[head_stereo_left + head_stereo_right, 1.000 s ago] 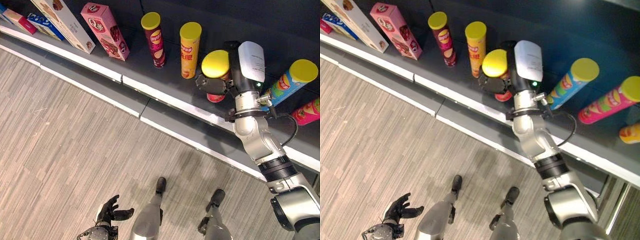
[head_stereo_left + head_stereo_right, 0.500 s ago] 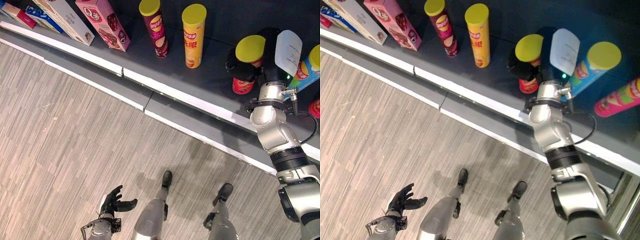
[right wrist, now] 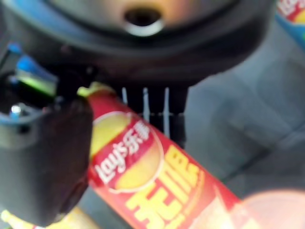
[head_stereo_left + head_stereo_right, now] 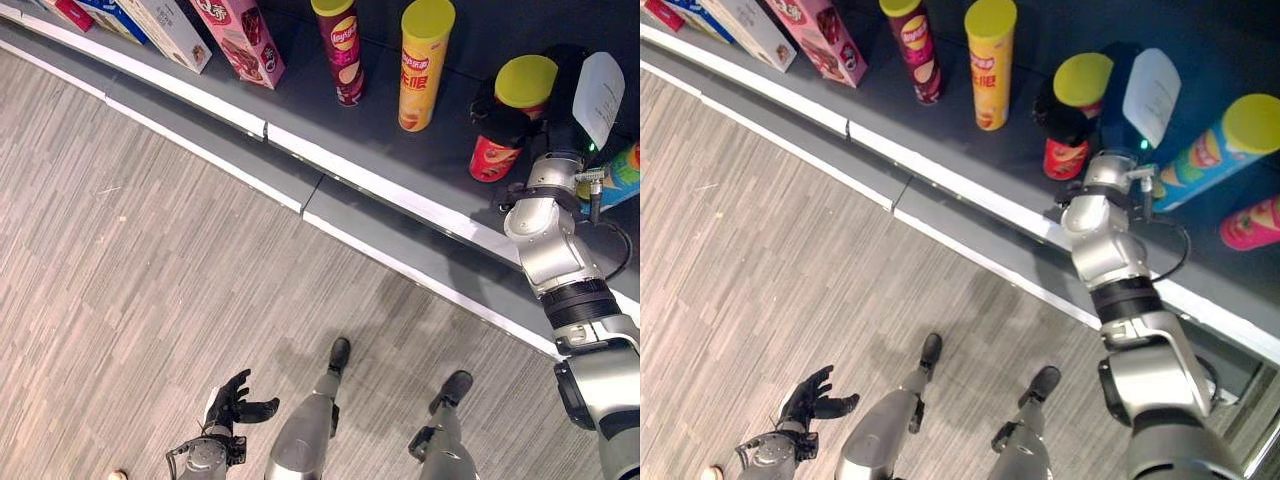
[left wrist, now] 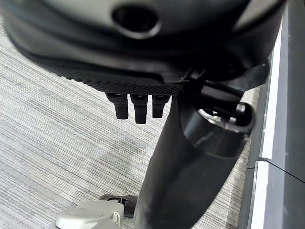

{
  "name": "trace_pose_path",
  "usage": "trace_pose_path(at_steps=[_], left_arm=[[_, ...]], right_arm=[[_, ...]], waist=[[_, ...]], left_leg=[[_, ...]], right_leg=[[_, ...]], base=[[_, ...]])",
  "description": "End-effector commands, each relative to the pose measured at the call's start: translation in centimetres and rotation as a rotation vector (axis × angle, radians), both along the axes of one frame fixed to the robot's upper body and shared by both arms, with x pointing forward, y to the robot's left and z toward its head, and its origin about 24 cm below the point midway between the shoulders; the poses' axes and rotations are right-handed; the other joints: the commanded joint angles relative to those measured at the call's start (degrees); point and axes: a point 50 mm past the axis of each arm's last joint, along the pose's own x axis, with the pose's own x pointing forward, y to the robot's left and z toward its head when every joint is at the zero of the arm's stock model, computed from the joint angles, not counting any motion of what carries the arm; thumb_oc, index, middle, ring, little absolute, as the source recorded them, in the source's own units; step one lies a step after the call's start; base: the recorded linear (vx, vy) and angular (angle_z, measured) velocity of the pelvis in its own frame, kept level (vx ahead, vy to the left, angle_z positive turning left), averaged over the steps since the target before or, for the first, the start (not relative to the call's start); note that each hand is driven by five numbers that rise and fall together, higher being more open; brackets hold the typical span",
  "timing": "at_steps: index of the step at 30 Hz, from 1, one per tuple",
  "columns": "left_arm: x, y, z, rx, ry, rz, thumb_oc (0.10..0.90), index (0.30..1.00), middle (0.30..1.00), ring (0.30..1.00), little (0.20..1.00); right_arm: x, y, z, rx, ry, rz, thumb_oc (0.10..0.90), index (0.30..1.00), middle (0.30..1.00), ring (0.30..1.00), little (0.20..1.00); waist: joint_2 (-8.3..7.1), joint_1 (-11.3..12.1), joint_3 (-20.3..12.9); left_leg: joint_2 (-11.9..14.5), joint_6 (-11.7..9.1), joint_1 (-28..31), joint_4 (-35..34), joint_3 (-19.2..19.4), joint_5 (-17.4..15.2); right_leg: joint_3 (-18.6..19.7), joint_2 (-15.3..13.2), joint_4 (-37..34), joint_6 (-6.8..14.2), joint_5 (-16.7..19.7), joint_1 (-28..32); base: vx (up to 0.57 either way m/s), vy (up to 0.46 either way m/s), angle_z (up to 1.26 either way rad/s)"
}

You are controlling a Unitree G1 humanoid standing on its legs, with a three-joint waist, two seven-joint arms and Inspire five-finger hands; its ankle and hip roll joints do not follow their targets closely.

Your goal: Put the goods on the table back onto the shelves and tidy them up.

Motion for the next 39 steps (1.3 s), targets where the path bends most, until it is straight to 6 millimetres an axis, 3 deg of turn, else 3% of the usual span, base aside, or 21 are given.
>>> trace_pose_path(at_steps=[1,10,11,12,13,21,26,29,31,32,33,39], left_arm=[[0.3,1.9,0.8,0.109,-0.026,-0.046,0.8,0.9,0.9,0.9,0.9],[0.4,1.7,0.9,0.109,-0.032,-0.05,0.8,0.9,0.9,0.9,0.9],[0.4,1.7,0.9,0.11,-0.033,-0.05,0.8,0.9,0.9,0.9,0.9],[0.4,1.7,0.9,0.111,-0.033,-0.05,0.8,0.9,0.9,0.9,0.9],[0.4,1.7,0.9,0.112,-0.032,-0.049,0.8,0.9,0.9,0.9,0.9],[0.1,1.9,0.7,0.115,-0.01,-0.042,0.8,0.9,0.9,0.9,0.9],[0.3,2.5,0.7,0.129,0.001,-0.027,0.8,0.9,0.9,0.9,0.9],[0.3,2.8,0.7,0.132,0.01,-0.018,0.8,0.9,0.9,0.9,0.9],[-0.2,3.2,0.3,0.138,0.046,-0.01,0.8,0.9,0.9,0.9,0.9],[-0.6,3.3,0.0,0.134,0.074,0.001,0.8,0.9,0.9,0.9,0.9],[-0.8,3.4,0.0,0.136,0.077,0.0,0.8,0.9,0.9,0.9,0.9],[-2.5,4.9,-0.6,0.148,0.147,0.026,0.8,0.9,0.9,0.9,0.9]], right_arm=[[-1.2,0.8,7.2,-0.017,-0.293,0.032,0.4,0.3,0.3,0.3,0.3],[-0.8,0.4,6.5,-0.014,-0.263,0.008,0.4,0.3,0.3,0.3,0.3],[-0.7,0.3,6.4,-0.013,-0.257,0.003,0.471,0.406,0.406,0.406,0.406],[-0.7,0.3,6.4,-0.011,-0.255,0.001,0.689,0.733,0.733,0.733,0.733],[-0.7,0.3,6.4,-0.009,-0.253,0.003,0.8,0.9,0.9,0.9,0.9],[-0.8,0.8,6.1,0.011,-0.25,0.05,0.8,0.9,0.9,0.9,0.9],[-3.2,1.6,7.6,-0.005,-0.397,0.113,0.8,0.9,0.9,0.9,0.9],[-3.9,2.2,7.2,0.011,-0.416,0.175,0.8,0.9,0.9,0.9,0.9],[-4.9,3.1,5.2,0.066,-0.391,0.289,0.8,0.9,0.9,0.9,0.9],[-5.4,4.2,2.8,0.142,-0.327,0.422,0.8,0.9,0.9,0.9,0.9],[-5.5,4.2,2.7,0.144,-0.323,0.422,0.8,0.9,0.9,0.9,0.9],[-7.1,5.4,-3.7,0.327,-0.053,0.749,0.8,0.9,0.9,0.9,0.9]], waist=[[-0.98,1.63,-3.29],[-0.91,1.36,-3.17],[-0.91,1.37,-3.1],[-0.93,1.34,-3.07],[-0.96,1.23,-3.05],[-1.57,0.68,-3.46],[-3.07,-0.35,-4.45],[-3.89,-1.06,-4.98],[-5.12,-2.24,-5.81],[-5.89,-3.48,-6.21],[-6.02,-3.41,-6.36],[-9.49,-7.24,-7.8]], left_leg=[[-1.67,-1.31,-2.9,0.65,-2.39,-2.23],[-1.58,-1.45,-2.86,0.6,-2.33,-2.27],[-1.47,-1.55,-2.64,0.67,-2.28,-2.56],[-1.43,-1.58,-2.63,0.67,-2.27,-2.56],[-1.44,-1.58,-2.6,0.69,-2.25,-2.56],[-1.24,-1.54,-2.42,0.6,-2.03,-2.43],[-0.72,-1.51,-1.36,0.53,-1.56,-2.94],[-0.36,-1.57,-1.05,0.45,-1.35,-2.96],[0.1,-1.59,-0.26,0.25,-0.78,-3.11],[0.24,-1.55,0.34,0.15,-0.18,-3.29],[0.21,-1.55,0.41,0.14,-0.16,-3.31],[0.73,-1.0,3.24,0.12,3.06,-4.87]], right_leg=[[-0.84,-4.55,1.06,7.31,-6.08,6.81],[-0.87,-4.73,0.98,7.39,-6.04,6.87],[-0.86,-4.67,1.05,7.39,-6.3,7.06],[-0.89,-4.66,1.08,7.38,-6.32,7.09],[-0.84,-4.64,1.1,7.38,-6.34,7.11],[-0.85,-4.57,1.1,7.38,-6.17,7.01],[-0.4,-4.08,0.8,7.23,-6.11,7.48],[-0.11,-3.91,0.65,7.16,-5.99,7.53],[0.09,-3.71,0.47,7.14,-5.81,7.94],[0.38,-3.62,0.41,7.13,-5.61,8.14],[0.38,-3.65,0.4,7.15,-5.62,8.2],[2.78,-3.27,0.38,7.27,-4.77,8.11]], base=[[0.01,0.001,0.11],[0.0,0.0,0.01],[0.0,0.0,0.0],[0.0,0.0,0.0],[0.0,0.0,0.0],[0.0,-0.001,0.0],[-0.02,-0.002,0.0],[-0.01,-0.002,0.0],[0.01,0.006,-0.04],[0.01,0.017,-0.11],[0.01,0.025,-0.1],[0.02,0.058,-0.15]])
